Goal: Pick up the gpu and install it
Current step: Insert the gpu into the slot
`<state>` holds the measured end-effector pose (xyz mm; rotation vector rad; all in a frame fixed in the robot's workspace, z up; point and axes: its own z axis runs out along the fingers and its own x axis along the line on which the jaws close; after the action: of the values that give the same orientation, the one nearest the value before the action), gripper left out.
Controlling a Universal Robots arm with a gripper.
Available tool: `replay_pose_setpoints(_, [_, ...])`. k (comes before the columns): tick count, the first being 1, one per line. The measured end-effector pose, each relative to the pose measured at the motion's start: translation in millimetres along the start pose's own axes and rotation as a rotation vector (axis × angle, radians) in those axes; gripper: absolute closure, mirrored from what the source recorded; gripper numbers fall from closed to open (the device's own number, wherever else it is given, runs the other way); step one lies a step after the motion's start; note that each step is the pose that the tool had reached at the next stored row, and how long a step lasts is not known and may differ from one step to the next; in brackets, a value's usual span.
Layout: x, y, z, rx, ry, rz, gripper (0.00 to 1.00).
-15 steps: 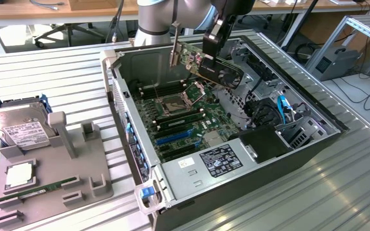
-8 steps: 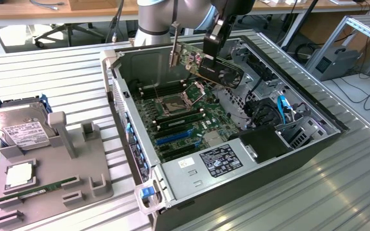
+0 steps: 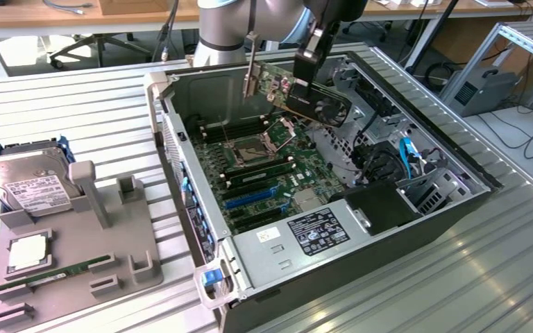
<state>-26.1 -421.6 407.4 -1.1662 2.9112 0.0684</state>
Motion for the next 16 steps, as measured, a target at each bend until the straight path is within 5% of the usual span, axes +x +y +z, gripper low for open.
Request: replay_pose_setpoints(16, [0.0, 0.0, 0.0, -0.0012, 0.0023, -0.059, 0.73])
